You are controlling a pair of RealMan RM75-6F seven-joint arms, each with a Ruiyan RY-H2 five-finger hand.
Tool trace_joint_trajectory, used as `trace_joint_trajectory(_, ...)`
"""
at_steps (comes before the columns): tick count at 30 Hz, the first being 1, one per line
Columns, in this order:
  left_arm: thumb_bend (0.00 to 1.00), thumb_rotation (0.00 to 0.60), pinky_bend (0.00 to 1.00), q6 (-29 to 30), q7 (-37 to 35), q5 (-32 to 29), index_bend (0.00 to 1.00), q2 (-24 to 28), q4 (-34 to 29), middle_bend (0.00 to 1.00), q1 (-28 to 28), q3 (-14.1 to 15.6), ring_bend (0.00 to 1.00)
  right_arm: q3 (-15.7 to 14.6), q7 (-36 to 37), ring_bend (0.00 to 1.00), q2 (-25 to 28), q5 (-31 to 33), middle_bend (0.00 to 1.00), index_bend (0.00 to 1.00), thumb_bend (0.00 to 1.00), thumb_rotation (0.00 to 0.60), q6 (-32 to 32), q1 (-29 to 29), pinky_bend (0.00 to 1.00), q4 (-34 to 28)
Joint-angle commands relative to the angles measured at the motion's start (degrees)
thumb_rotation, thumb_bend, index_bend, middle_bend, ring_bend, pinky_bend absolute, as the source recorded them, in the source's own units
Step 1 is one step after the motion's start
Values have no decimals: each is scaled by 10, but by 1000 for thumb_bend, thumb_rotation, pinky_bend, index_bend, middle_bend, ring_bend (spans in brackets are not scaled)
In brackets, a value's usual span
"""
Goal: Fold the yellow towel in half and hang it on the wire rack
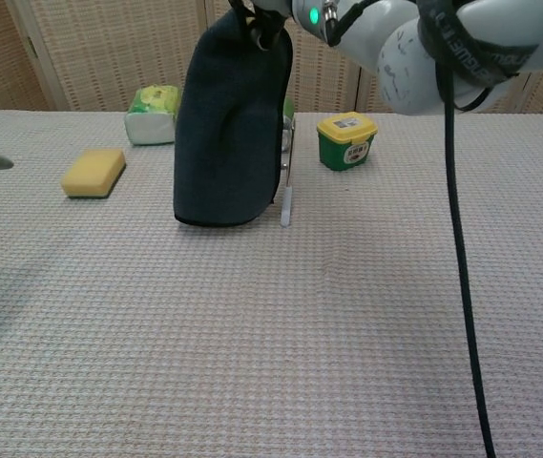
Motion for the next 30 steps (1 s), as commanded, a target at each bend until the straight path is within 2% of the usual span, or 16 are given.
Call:
trace_joint_trajectory(1, 465, 600, 936, 1, 0, 0, 100, 1, -1, 822, 2, 1, 790, 2, 24, 953, -21, -2, 861, 624, 573, 600, -14, 15, 1000, 37)
trace_joint_trajectory(12, 465, 600, 936, 0, -8, -6, 100, 5, 7, 822, 14, 5, 790, 19, 71, 953, -72, -2, 861, 621, 573, 600, -40, 59, 1000, 160)
trace_joint_trajectory(20, 465, 600, 936, -5, -20, -8, 100, 0, 18, 822, 16, 5, 790, 15, 91, 953, -97, -10, 860, 545, 572, 600, -67, 78, 1000, 214)
trace_joint_trajectory(23, 465, 600, 936, -8, -22, -8, 100, -2, 22, 822, 16, 5, 790, 15, 93, 952, -105, -11, 859, 445, 562, 600, -78, 84, 1000, 230)
trace_joint_trajectory(26, 465, 600, 936, -13, -22, -9, 100, 0, 21, 822, 16, 7, 790, 20, 92, 952, -113, -8, 858, 226, 534, 600, -81, 89, 1000, 246)
trace_joint_trajectory(27, 465, 600, 935, -12, -22, -8, 100, 1, 21, 822, 17, 7, 790, 24, 92, 952, -115, -4, 857, 113, 518, 600, -82, 91, 1000, 250)
trace_joint_trajectory(30, 465, 600, 936, -12, -20, -7, 100, 1, 19, 822, 18, 8, 790, 30, 90, 950, -119, 1, 840, 1, 503, 600, -84, 94, 1000, 259)
